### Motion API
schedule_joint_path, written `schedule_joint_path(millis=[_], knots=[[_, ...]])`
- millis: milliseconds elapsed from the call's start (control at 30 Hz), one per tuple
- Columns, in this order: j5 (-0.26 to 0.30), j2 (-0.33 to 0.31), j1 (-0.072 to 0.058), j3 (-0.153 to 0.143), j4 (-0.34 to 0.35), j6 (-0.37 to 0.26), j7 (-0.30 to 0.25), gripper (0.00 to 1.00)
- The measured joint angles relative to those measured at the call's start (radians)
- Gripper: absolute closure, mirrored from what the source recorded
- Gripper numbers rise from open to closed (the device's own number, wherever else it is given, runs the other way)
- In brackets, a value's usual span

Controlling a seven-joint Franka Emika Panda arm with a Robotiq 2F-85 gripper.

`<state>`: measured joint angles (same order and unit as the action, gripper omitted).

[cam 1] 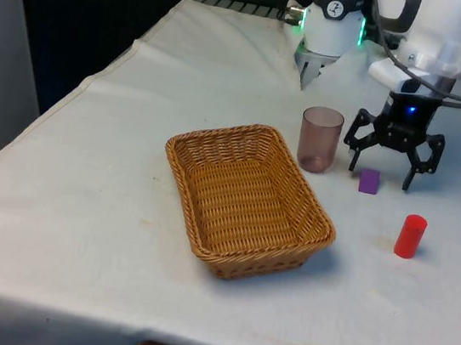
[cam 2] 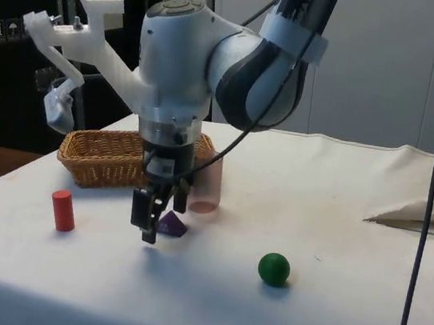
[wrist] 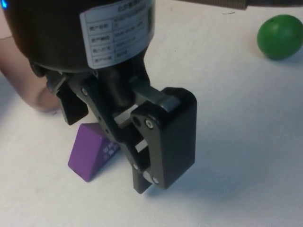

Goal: Pick up the triangular block and place it into the basket.

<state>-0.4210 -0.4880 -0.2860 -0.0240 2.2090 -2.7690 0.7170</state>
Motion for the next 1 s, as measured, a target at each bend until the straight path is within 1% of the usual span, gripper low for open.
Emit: schedule_joint_path(millis=[300,667,967,1000], knots=[[0.000,0.056,0.000,0.004,0.035,0.005,0.009,0.00],[0.000,0.038,-0.001,0.007,0.028,0.003,0.032,0.00],[0.000,0.045,-0.001,0.006,0.028,0.003,0.046,0.00],[0.000,0.045,-0.001,0.006,0.028,0.003,0.047,0.01]])
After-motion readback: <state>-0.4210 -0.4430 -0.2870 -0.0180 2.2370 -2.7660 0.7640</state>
